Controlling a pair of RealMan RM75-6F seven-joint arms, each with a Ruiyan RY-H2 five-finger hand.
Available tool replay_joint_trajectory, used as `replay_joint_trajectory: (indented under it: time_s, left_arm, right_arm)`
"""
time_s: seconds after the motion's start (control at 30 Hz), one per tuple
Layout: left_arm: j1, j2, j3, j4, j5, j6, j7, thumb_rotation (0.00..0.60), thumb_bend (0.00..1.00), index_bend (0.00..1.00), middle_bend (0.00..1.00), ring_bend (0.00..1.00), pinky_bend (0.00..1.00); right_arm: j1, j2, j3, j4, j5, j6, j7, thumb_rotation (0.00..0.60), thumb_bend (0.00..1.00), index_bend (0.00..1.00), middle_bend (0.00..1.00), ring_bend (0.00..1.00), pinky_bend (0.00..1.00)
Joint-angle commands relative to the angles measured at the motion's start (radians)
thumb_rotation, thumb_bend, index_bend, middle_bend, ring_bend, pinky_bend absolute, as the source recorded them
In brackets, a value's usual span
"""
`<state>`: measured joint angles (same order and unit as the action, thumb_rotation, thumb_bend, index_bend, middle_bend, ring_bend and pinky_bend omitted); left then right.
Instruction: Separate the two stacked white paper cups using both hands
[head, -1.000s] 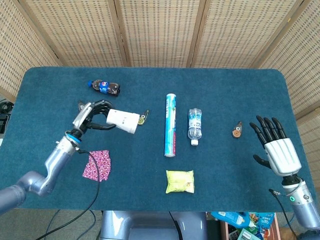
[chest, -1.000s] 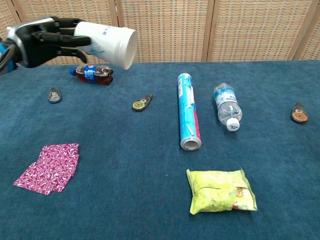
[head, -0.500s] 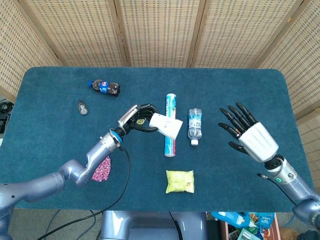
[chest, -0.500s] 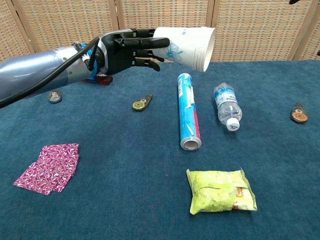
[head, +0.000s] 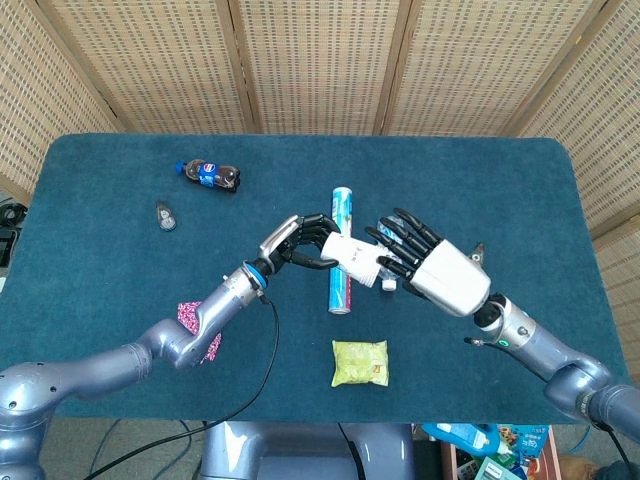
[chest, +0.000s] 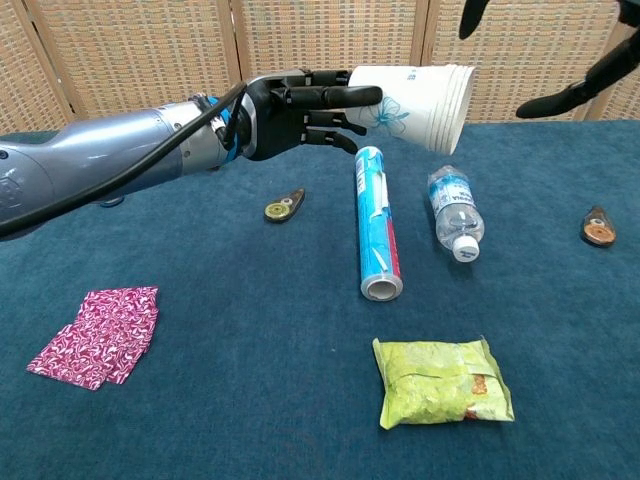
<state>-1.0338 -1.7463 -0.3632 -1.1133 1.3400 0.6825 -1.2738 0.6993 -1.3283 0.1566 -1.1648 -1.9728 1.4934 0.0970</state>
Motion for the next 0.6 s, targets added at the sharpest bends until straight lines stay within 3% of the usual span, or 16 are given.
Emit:
replay_joint_trajectory:
  time_s: [0.03,0.6]
  left_arm:
    - [-0.004,-0.010,0.000,0.004,-0.007,-0.004,0.007,0.600,0.12,0.52,0.52,0.50,0.50]
    - [-0.013,-0.032,0.001,0.018,-0.015,-0.020,0.014,0.600,0.12,0.52,0.52,0.50,0.50]
  right_arm:
    - [0.029,-0.027,-0.004,0.023,-0.010,-0.005,0.003,0.600,0.23,0.41,0.15,0.06,0.02]
    - [0.087,-0.090,-0.026,0.092,0.015,0.018,-0.005,0.600,0.42,0.47,0.17,0.08,0.06]
